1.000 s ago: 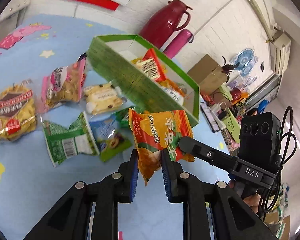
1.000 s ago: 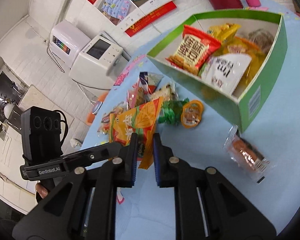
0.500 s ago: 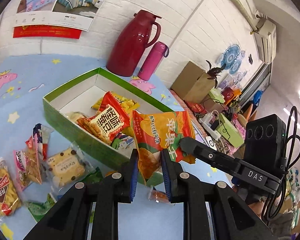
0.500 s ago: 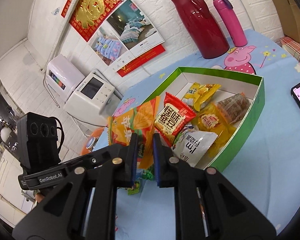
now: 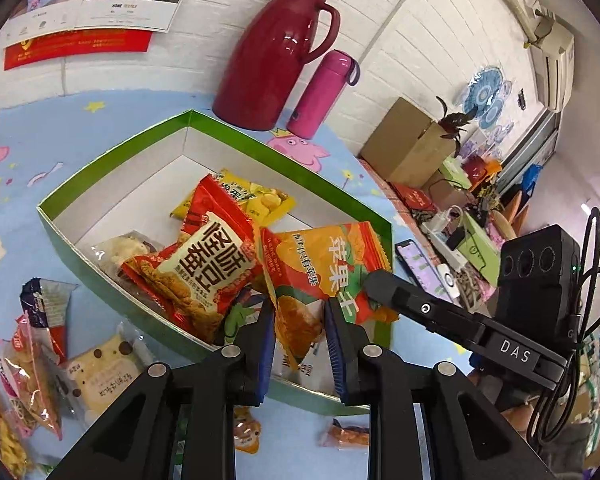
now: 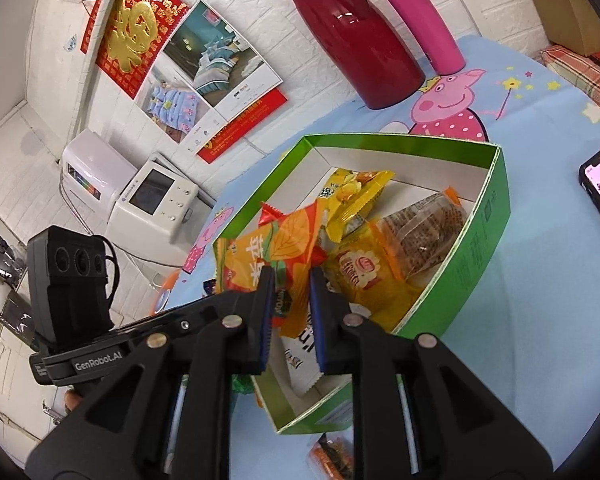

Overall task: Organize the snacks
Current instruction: 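Carry the orange bag into the green box and open both grippers, then grasp the small clear sausage packet with the right gripper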

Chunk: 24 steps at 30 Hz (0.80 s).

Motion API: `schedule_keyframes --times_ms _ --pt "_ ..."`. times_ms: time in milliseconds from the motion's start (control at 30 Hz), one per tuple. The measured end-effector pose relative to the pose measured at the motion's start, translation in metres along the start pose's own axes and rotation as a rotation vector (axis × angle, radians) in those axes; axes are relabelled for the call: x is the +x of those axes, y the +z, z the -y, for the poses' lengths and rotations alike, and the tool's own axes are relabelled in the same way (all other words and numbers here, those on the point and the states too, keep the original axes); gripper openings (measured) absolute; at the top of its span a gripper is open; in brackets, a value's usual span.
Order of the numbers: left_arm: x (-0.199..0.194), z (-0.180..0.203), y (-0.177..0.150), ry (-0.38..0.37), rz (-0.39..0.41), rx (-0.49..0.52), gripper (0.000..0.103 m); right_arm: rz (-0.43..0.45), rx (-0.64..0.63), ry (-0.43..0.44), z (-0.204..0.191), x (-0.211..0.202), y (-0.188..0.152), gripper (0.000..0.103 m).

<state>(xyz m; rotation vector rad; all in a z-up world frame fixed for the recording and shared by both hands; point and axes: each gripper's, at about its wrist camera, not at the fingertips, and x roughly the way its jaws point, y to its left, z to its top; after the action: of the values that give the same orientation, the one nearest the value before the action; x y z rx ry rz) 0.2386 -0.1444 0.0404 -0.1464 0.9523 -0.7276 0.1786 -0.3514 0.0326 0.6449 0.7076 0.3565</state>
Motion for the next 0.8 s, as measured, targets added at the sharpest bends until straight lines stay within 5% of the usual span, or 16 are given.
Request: schedule_keyframes --times_ms 67,133,633,800 --pt "-0.001 0.000 -0.001 0.070 0.017 0.012 0.080 0.024 -0.003 -0.018 0.005 -0.002 0.000 0.063" --pt "-0.010 -0.004 -0.006 0.136 0.088 -0.008 0.092 0.062 -0.017 -0.019 0.007 -0.006 0.001 0.073" --pt "-0.052 -0.005 -0.046 0.351 0.119 -0.015 0.093 0.047 -0.060 -0.037 -0.021 -0.035 -0.029 0.079" --pt "-0.072 -0.003 -0.075 0.343 0.119 -0.013 0.093 0.017 -0.103 -0.062 -0.031 -0.051 -0.056 0.079"
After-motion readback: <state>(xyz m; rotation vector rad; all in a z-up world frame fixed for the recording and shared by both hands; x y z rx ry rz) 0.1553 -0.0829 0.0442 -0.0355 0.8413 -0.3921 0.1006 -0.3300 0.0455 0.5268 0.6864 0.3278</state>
